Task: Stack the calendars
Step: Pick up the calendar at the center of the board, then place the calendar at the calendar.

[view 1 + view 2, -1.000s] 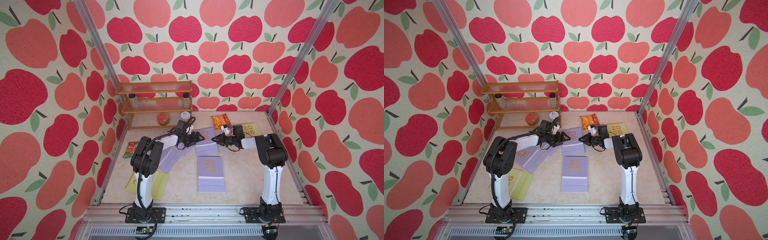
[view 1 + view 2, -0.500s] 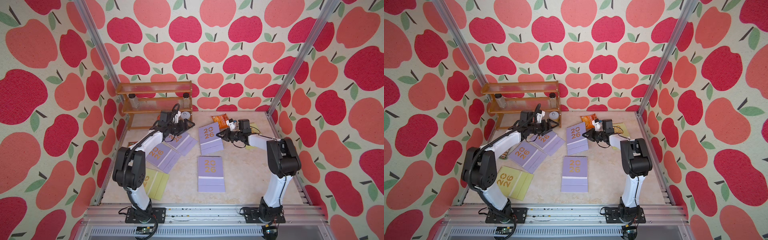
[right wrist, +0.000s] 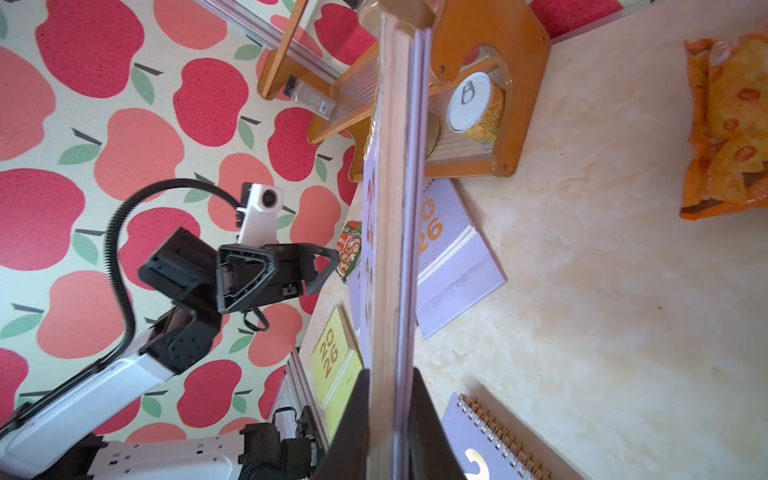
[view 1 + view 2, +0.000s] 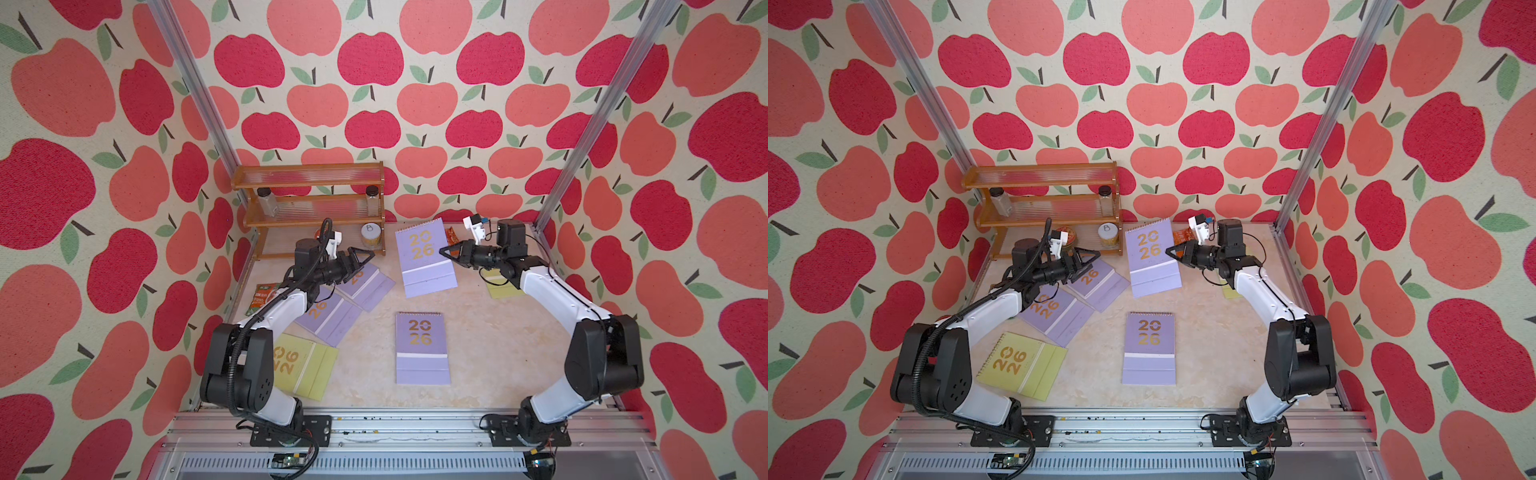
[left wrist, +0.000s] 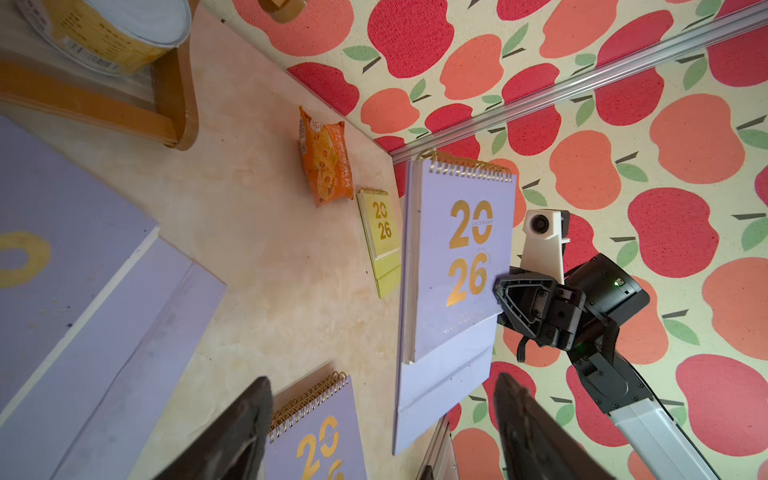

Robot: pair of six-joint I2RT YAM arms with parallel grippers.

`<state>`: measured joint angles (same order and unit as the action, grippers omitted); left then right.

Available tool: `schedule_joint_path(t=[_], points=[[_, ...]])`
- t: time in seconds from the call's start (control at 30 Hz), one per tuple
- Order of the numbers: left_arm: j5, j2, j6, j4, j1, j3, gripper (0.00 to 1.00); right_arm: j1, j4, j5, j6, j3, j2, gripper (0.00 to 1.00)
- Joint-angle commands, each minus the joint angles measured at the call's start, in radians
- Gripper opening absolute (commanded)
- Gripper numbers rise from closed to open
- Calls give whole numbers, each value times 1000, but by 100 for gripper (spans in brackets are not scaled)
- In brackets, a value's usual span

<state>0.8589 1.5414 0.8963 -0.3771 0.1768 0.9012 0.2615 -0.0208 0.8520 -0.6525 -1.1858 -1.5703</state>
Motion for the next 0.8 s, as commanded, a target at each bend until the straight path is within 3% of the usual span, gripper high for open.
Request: schedule_joint_path(t=[0.0, 0.1, 0.27, 0.77], points=[[50, 7, 96, -218, 21, -4, 86, -5, 102, 112, -99, 31, 46, 0], [42, 8, 103, -230, 41, 6, 92, -5, 138, 129, -140, 64, 65, 0], [43, 57, 98, -223, 86, 39, 93, 1, 271, 156, -247, 119, 73, 0], [34, 185, 166, -293, 129, 96, 87, 65, 264, 119, -230, 171, 54, 0]])
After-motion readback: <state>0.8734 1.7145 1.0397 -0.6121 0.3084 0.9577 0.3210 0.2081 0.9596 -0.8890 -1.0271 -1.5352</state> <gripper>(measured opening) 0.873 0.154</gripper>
